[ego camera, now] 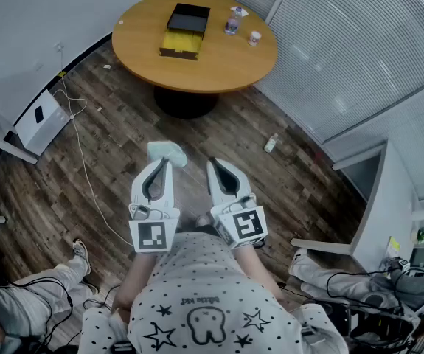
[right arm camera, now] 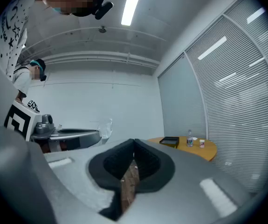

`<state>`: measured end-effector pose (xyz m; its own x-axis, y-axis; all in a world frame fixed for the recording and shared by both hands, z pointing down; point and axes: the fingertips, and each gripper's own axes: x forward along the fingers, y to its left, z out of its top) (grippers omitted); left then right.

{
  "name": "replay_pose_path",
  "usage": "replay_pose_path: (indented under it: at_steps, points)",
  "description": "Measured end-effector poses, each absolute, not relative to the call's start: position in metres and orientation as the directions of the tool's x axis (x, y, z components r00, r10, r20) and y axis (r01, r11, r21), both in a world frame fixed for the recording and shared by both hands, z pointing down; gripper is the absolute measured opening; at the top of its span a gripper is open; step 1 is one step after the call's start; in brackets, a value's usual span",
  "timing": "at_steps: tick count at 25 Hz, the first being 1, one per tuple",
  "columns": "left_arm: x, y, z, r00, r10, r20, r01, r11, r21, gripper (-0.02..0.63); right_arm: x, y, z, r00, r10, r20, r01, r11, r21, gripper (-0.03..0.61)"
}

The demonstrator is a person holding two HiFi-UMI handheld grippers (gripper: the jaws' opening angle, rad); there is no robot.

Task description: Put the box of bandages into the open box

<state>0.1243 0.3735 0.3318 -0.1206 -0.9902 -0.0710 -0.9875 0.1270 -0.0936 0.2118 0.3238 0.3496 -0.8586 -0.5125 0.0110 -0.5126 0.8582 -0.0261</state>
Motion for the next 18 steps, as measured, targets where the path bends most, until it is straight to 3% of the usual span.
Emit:
replay_pose_path:
  at_steps: [18]
  points:
    - [0.109,0.380,0.336,-0.112,-0.991,-0.077,-0.991,0.118,-0.068,0.015,0.198,0.333,0.352,-0.860,-0.510,0.017,-0.510,0.860,-0.005,0.005]
